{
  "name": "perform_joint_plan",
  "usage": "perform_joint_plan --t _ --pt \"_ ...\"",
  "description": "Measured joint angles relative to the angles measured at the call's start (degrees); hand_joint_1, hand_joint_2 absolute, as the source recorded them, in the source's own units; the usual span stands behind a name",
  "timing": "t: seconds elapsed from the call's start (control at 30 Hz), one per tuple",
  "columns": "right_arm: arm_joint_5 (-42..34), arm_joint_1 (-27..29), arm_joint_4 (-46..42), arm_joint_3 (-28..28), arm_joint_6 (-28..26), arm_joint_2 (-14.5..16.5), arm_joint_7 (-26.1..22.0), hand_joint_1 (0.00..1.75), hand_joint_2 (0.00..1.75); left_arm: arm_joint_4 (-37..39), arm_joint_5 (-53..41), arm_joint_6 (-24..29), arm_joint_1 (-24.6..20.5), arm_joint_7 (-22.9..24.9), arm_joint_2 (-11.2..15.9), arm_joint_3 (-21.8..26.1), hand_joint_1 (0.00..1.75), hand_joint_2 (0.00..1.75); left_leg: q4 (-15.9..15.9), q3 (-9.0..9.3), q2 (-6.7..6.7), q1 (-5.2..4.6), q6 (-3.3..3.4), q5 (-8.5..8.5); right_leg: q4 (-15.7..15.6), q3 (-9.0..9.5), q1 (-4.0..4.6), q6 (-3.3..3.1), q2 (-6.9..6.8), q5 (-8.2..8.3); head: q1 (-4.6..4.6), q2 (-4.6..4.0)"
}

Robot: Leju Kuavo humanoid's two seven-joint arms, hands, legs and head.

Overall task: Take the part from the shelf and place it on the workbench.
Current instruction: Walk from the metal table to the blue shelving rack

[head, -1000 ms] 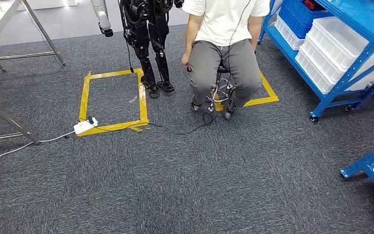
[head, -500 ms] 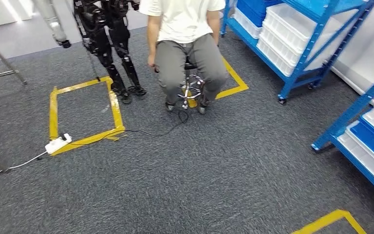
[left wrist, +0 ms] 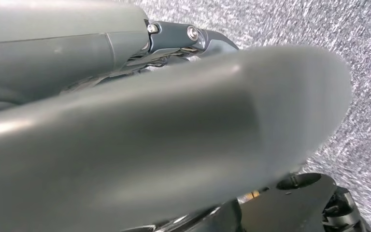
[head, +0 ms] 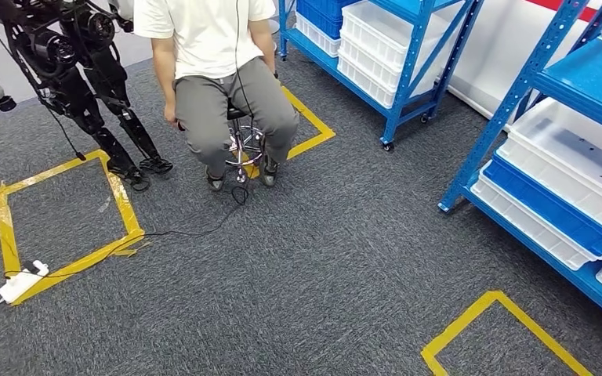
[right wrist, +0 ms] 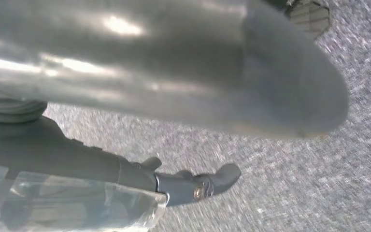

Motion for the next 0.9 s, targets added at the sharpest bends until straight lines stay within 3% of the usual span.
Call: perform_joint_plan --t 0.03,0.1,0.17,0.23,0.27,0.3,0.33,0.4,0.47,0.5,0.57,0.63,0.7,0.77,0.8,0.83,0.87,0.9 --pt "0.0 0.1 0.0 0.0 0.0 0.0 0.0 0.00 0.00 0.0 0.0 0.0 -0.1 0.0 0.0 0.0 0.00 0.00 -0.3 0.10 0.60 -0.11 0.14 0.18 -0.1 -0.30 -0.08 0.32 0.37 0.14 0.00 0.00" --pt "0.0 0.2 0.0 0.0 0.0 0.0 0.0 0.00 0.00 0.0 -0.1 0.0 -0.2 0.1 -0.1 0.0 0.00 0.00 -1.2 0.43 1.84 -0.03 0.61 0.87 1.0 -1.20 0.01 0.66 -1.40 -0.40 0.08 0.00" --pt "0.0 0.1 0.0 -0.1 0.0 0.0 0.0 0.00 0.00 0.0 -0.2 0.1 -0.1 0.2 -0.3 0.0 0.00 0.00 -1.9 0.61 3.42 0.13 0.96 1.31 6.2 -3.86 0.08 0.39 -4.74 -3.24 0.35 0.00" --pt "0.0 0.0 0.0 -0.1 -0.1 0.1 0.0 0.00 0.00 0.1 -0.3 0.3 0.2 0.4 -0.3 0.0 0.00 0.00 -1.9 0.50 5.18 0.07 1.06 1.28 13.7 -7.61 -0.09 0.47 -6.09 -6.53 0.56 0.00" --pt "0.0 0.1 0.0 -0.1 -0.1 0.1 0.0 0.00 0.00 0.1 -0.3 0.5 0.4 0.4 -0.3 0.0 0.00 0.00 -1.9 0.44 6.06 0.07 1.01 1.24 15.8 -8.55 -0.27 0.85 -6.28 -7.14 0.58 0.00" --pt "0.2 0.3 0.0 -0.2 -0.1 0.1 0.1 0.00 0.00 0.1 -0.3 0.7 0.5 0.5 -0.3 0.0 0.00 0.00 -1.8 0.43 6.85 0.10 0.91 1.17 15.6 -8.32 -0.45 1.41 -6.51 -6.83 0.64 0.00" --pt "0.4 0.4 0.0 -0.2 -0.1 0.1 0.1 0.00 0.00 0.2 -0.3 0.9 0.6 0.4 -0.3 0.0 0.00 0.00 -1.8 0.50 7.60 0.16 0.74 1.07 13.1 -6.79 -0.68 2.09 -7.01 -5.71 0.69 0.00" --pt "0.9 0.5 0.0 -0.2 -0.2 0.2 0.1 0.00 0.00 0.2 -0.2 1.1 0.8 0.2 -0.3 0.1 0.00 0.00 -1.7 0.83 8.91 0.02 0.11 0.65 5.0 -2.13 -0.97 2.98 -9.81 -2.90 0.80 0.00" --pt "1.2 0.3 0.0 -0.2 -0.2 0.5 0.1 0.00 0.00 0.2 -0.1 1.1 1.0 -0.1 -0.2 0.2 0.00 0.00 -1.5 1.39 10.14 -0.35 -0.71 0.11 0.4 0.56 -0.89 2.50 -12.13 -1.31 0.72 -0.01" --pt "1.4 0.3 0.0 -0.2 -0.2 0.6 0.1 0.00 0.00 0.2 -0.1 1.1 1.0 -0.2 -0.1 0.3 0.00 0.00 -1.5 1.69 10.78 -0.47 -1.04 -0.09 0.0 0.76 -0.74 1.97 -12.30 -1.07 0.60 -0.01" --pt "1.5 0.4 0.1 -0.2 -0.2 0.7 0.2 0.00 0.00 0.2 -0.1 1.2 1.0 -0.3 -0.1 0.5 0.00 0.00 -1.5 2.22 11.37 -0.08 -1.67 -0.46 -0.1 0.61 -0.90 1.01 -10.58 -0.91 0.30 0.00" --pt "1.6 0.4 0.1 -0.2 -0.2 0.7 0.2 0.00 0.00 0.2 -0.1 1.2 1.0 -0.6 -0.1 0.7 0.00 0.00 0.8 1.49 8.49 0.44 -2.31 -2.55 -0.2 0.62 -1.17 0.04 -9.05 -0.67 0.14 0.00" --pt "1.6 0.2 0.1 -0.2 0.0 0.7 0.2 0.00 0.00 0.2 -0.2 1.2 1.2 -1.0 0.0 0.9 0.00 0.00 7.6 -1.54 4.81 0.64 -2.53 -6.55 -0.2 0.55 -1.08 -0.73 -7.52 -0.43 -0.04 0.00" --pt "1.6 0.2 0.1 -0.2 0.2 0.7 0.1 0.00 0.00 0.2 -0.2 1.1 1.4 -1.2 0.0 0.9 0.00 0.00 14.2 -4.89 3.86 0.63 -2.41 -8.84 -0.2 0.45 -0.74 -1.01 -5.72 -0.33 -0.08 0.00" --pt "1.6 0.2 0.1 -0.2 0.3 0.7 0.1 0.00 0.00 0.2 -0.2 1.1 1.5 -1.3 0.0 1.0 0.00 0.00 15.1 -5.53 3.75 0.63 -2.27 -8.41 -0.2 0.47 -0.61 -1.06 -4.81 -0.30 -0.08 0.00" --pt "1.6 0.3 0.1 -0.2 0.3 0.7 0.1 0.00 0.00 0.2 -0.2 1.0 1.5 -1.3 0.0 1.0 0.00 0.00 13.2 -4.85 3.53 0.63 -2.01 -6.57 -0.2 0.57 -0.52 -1.04 -3.85 -0.29 -0.08 0.00" --pt "1.6 0.3 0.1 -0.2 0.3 0.7 0.1 0.00 0.00 0.2 -0.2 1.1 1.6 -1.3 0.0 1.0 0.00 0.00 9.6 -3.30 2.95 0.62 -1.67 -4.17 -0.2 0.69 -0.47 -1.02 -2.94 -0.27 -0.08 0.00" --pt "1.6 0.3 0.1 -0.2 0.3 0.7 0.1 0.00 0.00 0.2 -0.2 1.0 1.6 -1.3 0.1 1.0 0.00 0.00 5.5 -1.47 1.54 0.62 -1.26 -2.22 -0.2 0.77 -0.46 -0.94 -2.16 -0.23 -0.04 0.00"
